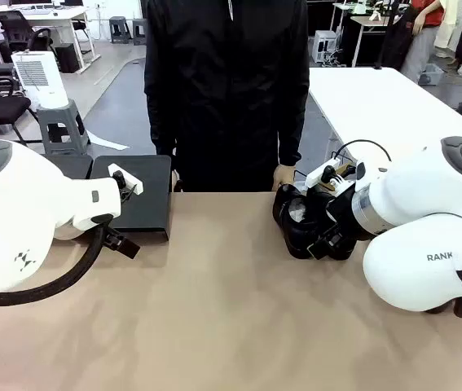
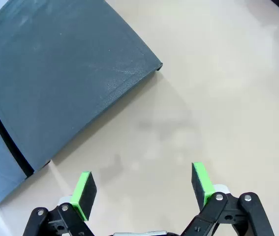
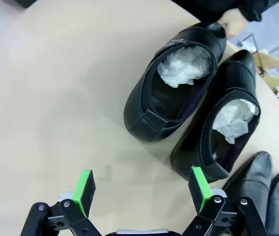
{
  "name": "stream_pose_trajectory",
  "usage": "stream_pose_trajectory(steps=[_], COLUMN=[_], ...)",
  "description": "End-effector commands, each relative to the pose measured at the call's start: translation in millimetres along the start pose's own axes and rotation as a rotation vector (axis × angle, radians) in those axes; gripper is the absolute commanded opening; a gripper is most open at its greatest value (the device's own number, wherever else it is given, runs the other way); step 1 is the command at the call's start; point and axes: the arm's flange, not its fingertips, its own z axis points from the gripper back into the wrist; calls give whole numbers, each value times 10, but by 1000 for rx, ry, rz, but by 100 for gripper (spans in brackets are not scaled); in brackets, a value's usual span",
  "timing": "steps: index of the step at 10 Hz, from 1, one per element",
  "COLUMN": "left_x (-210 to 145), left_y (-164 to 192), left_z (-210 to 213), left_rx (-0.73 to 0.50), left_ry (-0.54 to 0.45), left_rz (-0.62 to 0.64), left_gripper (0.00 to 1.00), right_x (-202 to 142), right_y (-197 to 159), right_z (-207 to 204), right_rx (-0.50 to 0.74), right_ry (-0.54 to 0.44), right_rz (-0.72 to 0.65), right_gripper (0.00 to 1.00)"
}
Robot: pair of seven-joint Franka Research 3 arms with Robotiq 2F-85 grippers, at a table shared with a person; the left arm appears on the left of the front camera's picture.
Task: Organize the shoes by placing them on the stand.
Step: Pick up one Shoe and place it in the middle of the table.
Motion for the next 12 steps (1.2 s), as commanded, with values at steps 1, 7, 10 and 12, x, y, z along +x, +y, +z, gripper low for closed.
stream_pose_trajectory(steps=[1, 7, 10, 12], left_x=[1, 1, 1, 1], left_y=[0, 0, 0, 0], left_z=[1, 1, 1, 1], left_rx=[0, 0, 0, 0], left_ry=[0, 0, 0, 0], left_rz=[0, 0, 0, 0], left_gripper=[100, 100, 100, 100], right_x=[0, 0, 0, 0], right_y=[0, 0, 0, 0], right_z=[0, 0, 0, 0], right_rx=[0, 0, 0, 0], right_ry=[0, 0, 0, 0], right_rz=[0, 0, 0, 0], right_gripper=[100, 100, 100, 100])
